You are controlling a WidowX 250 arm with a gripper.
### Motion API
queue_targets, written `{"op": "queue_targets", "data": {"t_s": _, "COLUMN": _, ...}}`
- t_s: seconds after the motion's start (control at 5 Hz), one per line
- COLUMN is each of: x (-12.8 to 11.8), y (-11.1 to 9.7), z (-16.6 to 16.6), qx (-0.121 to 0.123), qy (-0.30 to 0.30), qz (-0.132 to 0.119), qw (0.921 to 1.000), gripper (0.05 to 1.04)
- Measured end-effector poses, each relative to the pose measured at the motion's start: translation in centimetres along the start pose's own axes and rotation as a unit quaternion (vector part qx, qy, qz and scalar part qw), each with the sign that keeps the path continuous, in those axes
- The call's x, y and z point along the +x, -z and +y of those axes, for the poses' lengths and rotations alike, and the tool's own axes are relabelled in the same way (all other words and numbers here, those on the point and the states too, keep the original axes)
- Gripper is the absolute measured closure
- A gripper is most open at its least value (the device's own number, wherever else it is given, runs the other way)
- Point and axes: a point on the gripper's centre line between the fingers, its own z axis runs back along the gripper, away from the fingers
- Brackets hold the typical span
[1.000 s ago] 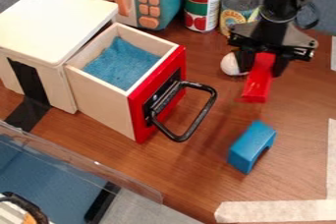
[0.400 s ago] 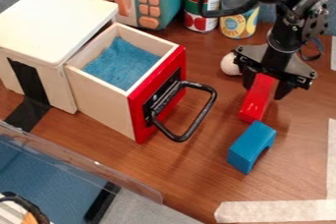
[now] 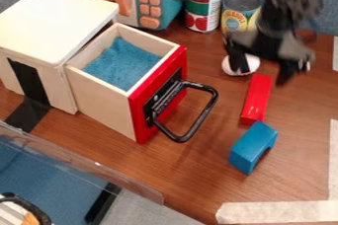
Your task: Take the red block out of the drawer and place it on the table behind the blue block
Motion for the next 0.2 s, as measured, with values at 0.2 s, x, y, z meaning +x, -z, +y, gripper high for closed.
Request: {"op": "queue_targets", "data": {"t_s": 0.2, "x": -0.24, "y": -4.54, "z": 4.73, "qx": 0.000, "qy": -0.055, "qz": -0.015, "qw": 0.9984, "gripper": 0.079}}
